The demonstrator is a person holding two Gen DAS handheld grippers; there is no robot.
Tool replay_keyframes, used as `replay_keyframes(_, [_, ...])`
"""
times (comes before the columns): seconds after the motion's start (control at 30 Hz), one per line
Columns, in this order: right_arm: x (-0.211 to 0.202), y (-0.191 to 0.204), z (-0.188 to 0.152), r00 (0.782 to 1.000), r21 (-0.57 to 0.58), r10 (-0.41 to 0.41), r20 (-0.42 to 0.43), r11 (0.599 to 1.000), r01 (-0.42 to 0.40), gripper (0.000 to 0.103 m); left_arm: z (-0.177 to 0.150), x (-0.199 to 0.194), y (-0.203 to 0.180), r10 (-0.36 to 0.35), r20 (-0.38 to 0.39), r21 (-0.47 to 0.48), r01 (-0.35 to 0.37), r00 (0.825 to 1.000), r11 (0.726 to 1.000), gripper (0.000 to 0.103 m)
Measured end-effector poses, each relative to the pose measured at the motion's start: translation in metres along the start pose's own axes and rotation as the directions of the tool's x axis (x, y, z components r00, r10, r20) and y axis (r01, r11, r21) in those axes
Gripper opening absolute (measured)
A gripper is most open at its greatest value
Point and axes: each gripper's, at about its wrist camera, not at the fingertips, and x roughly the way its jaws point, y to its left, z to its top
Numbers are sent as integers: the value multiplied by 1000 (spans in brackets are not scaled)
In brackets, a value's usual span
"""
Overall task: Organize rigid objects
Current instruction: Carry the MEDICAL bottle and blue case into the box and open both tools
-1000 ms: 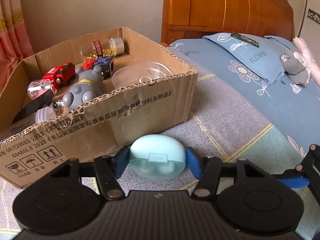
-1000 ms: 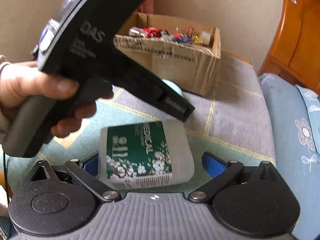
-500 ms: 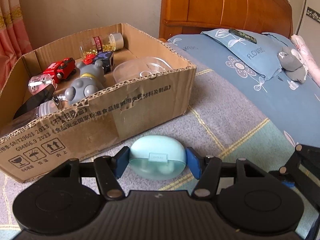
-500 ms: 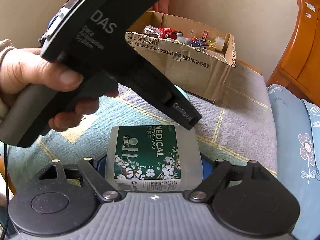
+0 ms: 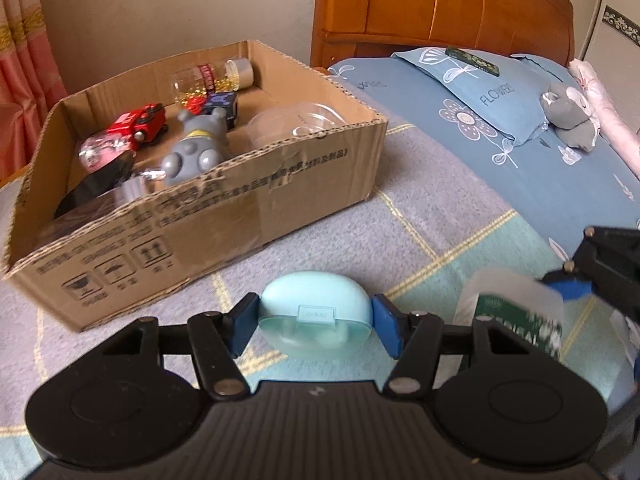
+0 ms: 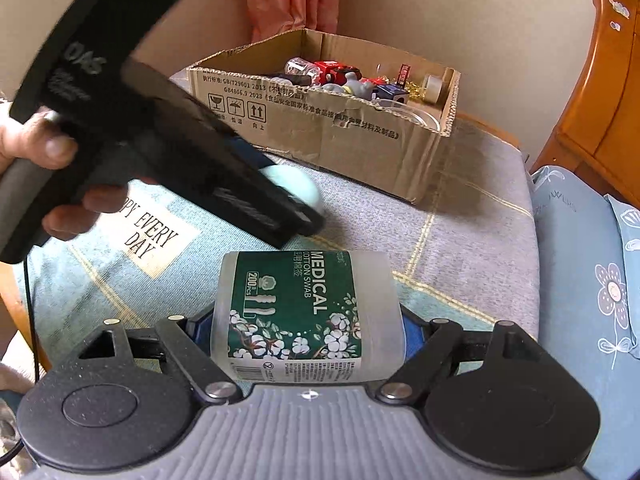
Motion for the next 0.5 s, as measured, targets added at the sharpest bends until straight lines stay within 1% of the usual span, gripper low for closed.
replay_keyframes(0.23, [-12, -20, 12, 1000, 33, 12, 24, 999, -13, 86, 2, -29, 9, -19, -7, -20, 19, 1000, 1000, 60])
replay_keyframes(0.33, [-15, -27, 21, 999, 32, 9, 43, 999, -10, 86, 7, -43, 12, -24, 5, -21, 24, 1000, 999, 60])
replay_keyframes(0.5, [-25, -37, 44, 996, 18, 4, 91, 1000, -6, 86, 22, -64, 18, -10, 41, -11, 11, 999, 1000, 60])
